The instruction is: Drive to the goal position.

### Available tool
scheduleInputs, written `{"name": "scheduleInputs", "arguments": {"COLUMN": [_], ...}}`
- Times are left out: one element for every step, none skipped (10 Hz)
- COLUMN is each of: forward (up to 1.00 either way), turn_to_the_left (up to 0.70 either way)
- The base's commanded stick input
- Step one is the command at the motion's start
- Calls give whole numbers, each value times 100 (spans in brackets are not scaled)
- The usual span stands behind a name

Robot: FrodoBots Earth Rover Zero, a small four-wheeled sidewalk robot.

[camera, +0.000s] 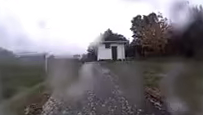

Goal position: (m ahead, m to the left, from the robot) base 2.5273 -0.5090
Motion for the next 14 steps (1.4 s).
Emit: {"name": "scheduleInputs", "arguments": {"forward": [85, 85, 85, 85, 85, 85, 85, 85, 85, 85, 85, 85, 85, 85], "turn_to_the_left": [-1, 0, 0, 0, 0, 0, 0, 0, 0, 0, 0, 0, 0, 0]}}
